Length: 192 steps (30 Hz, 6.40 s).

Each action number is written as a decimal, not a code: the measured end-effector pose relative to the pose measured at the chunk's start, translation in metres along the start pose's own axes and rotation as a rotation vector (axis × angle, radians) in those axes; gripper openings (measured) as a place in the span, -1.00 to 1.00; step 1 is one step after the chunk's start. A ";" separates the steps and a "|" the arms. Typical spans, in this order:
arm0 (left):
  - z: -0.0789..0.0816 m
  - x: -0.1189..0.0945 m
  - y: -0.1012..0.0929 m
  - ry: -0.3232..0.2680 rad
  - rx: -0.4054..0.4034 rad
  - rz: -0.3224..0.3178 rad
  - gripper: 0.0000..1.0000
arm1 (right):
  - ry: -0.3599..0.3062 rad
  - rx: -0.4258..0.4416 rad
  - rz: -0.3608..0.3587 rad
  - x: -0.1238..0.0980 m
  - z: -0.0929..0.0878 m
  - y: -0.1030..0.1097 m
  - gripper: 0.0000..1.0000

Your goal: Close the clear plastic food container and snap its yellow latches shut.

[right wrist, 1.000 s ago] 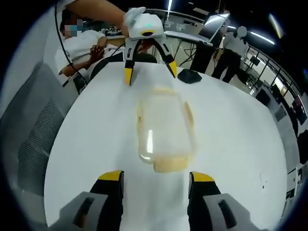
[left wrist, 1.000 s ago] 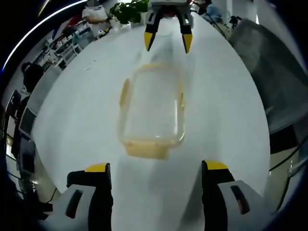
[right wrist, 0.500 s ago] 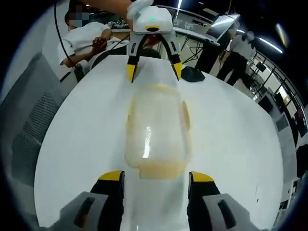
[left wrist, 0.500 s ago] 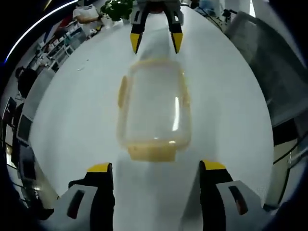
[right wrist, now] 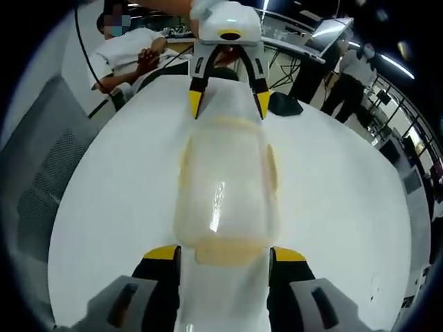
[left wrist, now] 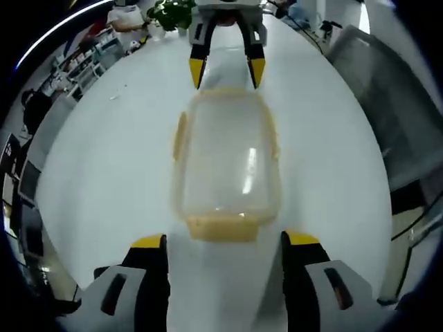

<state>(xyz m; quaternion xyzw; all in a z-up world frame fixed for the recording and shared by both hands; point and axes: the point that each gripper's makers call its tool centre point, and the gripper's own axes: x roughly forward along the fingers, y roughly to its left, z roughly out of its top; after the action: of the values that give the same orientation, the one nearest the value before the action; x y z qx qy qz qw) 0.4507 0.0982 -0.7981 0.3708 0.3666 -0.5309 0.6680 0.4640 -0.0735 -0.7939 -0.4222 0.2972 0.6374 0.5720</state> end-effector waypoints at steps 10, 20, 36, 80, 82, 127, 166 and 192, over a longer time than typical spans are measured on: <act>0.005 0.004 -0.002 -0.014 0.000 -0.035 0.07 | 0.052 0.018 0.032 0.009 -0.009 0.002 -0.06; 0.009 0.007 -0.010 -0.035 0.022 -0.098 -0.26 | 0.034 0.040 0.089 0.009 -0.005 0.009 -0.24; 0.008 0.009 -0.010 -0.019 0.027 -0.102 -0.25 | 0.074 0.043 0.087 0.010 -0.005 0.008 -0.26; 0.039 -0.015 0.002 0.012 -0.043 -0.059 -0.31 | 0.080 0.029 0.065 -0.030 -0.002 -0.008 -0.31; 0.044 -0.016 0.002 0.009 -0.040 -0.058 -0.31 | 0.084 0.026 0.063 -0.035 -0.005 -0.007 -0.31; 0.137 -0.010 -0.003 0.008 -0.040 -0.047 -0.31 | 0.091 0.003 0.043 -0.112 -0.060 -0.002 -0.31; 0.219 0.026 -0.006 0.006 -0.025 -0.042 -0.31 | 0.084 0.011 0.019 -0.157 -0.137 0.005 -0.31; 0.259 0.047 -0.004 -0.003 -0.033 -0.051 -0.31 | 0.074 0.014 0.025 -0.176 -0.178 0.002 -0.31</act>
<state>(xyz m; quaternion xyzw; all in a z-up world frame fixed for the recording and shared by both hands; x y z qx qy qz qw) 0.4798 -0.1520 -0.7216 0.3494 0.3838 -0.5422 0.6608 0.4954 -0.3115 -0.7223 -0.4378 0.3280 0.6262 0.5556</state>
